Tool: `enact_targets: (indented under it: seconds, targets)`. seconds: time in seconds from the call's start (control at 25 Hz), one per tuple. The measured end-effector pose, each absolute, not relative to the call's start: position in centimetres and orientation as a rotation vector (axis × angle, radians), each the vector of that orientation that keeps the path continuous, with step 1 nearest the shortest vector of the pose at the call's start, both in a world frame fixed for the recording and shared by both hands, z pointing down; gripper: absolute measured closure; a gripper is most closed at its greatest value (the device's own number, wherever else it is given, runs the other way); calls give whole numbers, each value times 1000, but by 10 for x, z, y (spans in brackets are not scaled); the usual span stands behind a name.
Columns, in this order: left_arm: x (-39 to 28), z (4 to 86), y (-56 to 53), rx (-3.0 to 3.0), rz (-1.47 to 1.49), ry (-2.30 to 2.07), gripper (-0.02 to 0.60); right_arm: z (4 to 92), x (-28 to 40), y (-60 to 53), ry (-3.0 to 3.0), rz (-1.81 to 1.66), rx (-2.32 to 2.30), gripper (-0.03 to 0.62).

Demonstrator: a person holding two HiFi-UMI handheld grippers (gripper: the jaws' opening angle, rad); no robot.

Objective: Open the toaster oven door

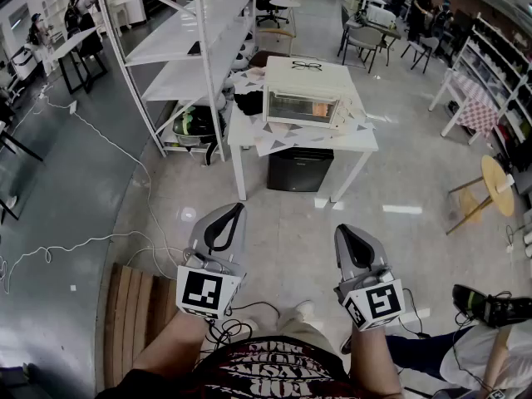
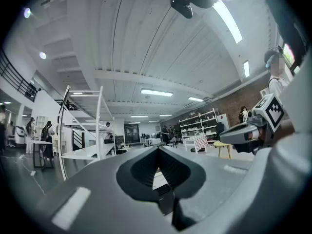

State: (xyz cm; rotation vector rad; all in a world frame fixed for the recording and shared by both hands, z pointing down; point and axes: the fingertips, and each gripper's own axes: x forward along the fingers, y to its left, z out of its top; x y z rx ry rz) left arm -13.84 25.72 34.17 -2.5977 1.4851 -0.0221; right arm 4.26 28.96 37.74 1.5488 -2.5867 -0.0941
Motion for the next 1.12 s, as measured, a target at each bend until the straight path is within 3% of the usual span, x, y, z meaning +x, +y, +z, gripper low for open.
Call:
enact_targets:
  seconds: [0.64,1.12]
  targets:
    - [-167,339,262,-2566,24,1477,580,373,10,297,-2616,-83,1518,568]
    - [-128,351,173,-2581,-5,1520,580,384,55,212,-2638,-34,1539,568]
